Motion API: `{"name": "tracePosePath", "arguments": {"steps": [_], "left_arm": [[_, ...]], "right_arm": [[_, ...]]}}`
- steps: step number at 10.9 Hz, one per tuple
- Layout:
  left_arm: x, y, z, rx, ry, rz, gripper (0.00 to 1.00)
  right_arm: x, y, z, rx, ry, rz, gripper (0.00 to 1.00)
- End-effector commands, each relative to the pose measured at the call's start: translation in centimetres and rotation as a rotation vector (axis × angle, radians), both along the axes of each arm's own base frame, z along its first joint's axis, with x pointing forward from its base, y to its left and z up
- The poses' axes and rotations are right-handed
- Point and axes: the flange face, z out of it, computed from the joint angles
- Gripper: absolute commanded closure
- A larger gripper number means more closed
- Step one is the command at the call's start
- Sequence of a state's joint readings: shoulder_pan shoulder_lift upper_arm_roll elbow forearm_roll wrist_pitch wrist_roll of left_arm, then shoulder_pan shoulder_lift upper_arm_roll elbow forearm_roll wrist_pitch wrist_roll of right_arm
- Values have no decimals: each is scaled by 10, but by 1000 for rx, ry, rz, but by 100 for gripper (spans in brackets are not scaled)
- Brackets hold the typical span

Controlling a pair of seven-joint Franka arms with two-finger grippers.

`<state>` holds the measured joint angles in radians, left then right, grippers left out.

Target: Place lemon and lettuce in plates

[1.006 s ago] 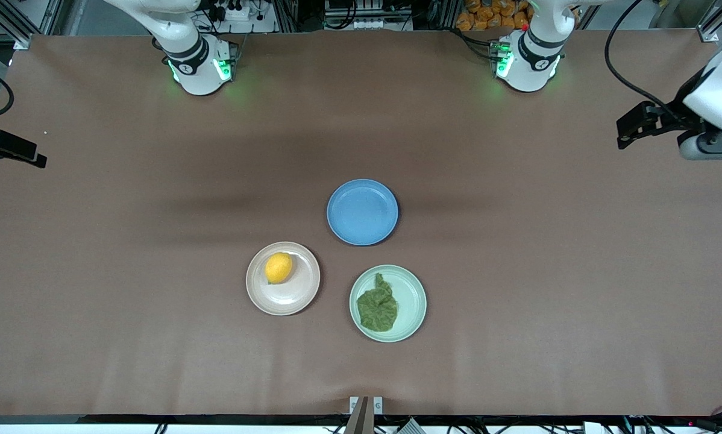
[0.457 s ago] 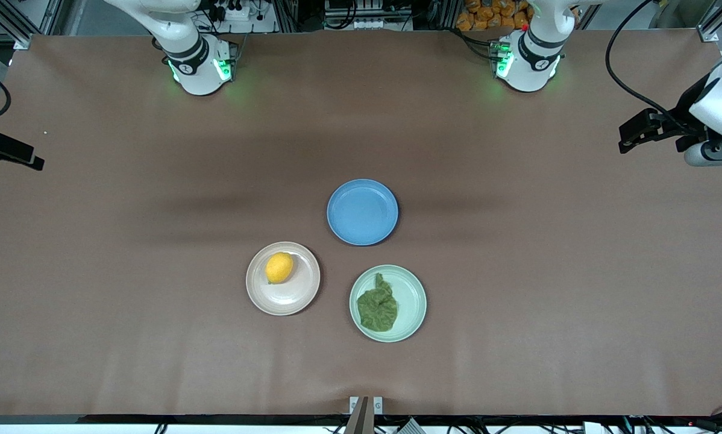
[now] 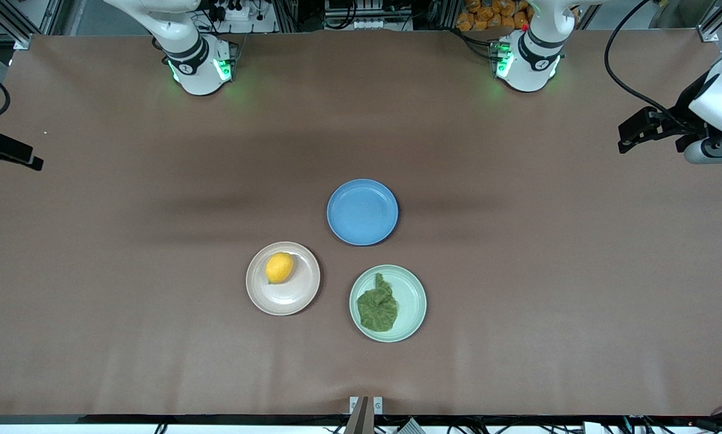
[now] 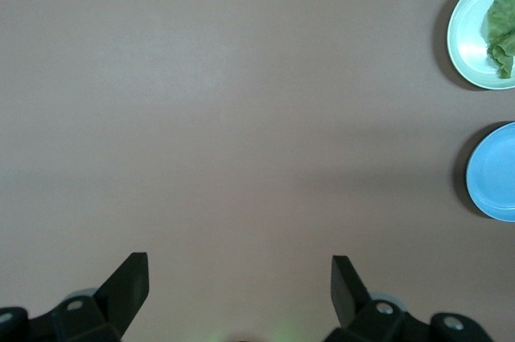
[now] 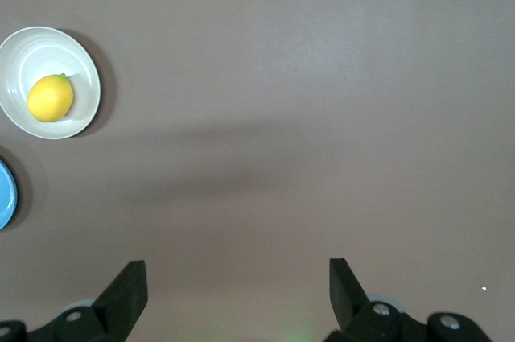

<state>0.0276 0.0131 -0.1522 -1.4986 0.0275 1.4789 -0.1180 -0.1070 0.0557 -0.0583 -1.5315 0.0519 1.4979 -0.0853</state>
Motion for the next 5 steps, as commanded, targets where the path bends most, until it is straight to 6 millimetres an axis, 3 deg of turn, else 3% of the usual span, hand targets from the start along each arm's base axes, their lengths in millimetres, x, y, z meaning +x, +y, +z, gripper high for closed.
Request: {"name": "tracePosePath", "arguments": {"steps": [1, 5], "left_arm": [[-3, 9, 6, -12, -14, -2, 0], [-4, 8, 6, -16, -14, 5, 0]], "right_arm": [[-5, 13, 10, -5, 5, 23, 0], [-8, 31, 11, -35, 43, 62, 0]]}}
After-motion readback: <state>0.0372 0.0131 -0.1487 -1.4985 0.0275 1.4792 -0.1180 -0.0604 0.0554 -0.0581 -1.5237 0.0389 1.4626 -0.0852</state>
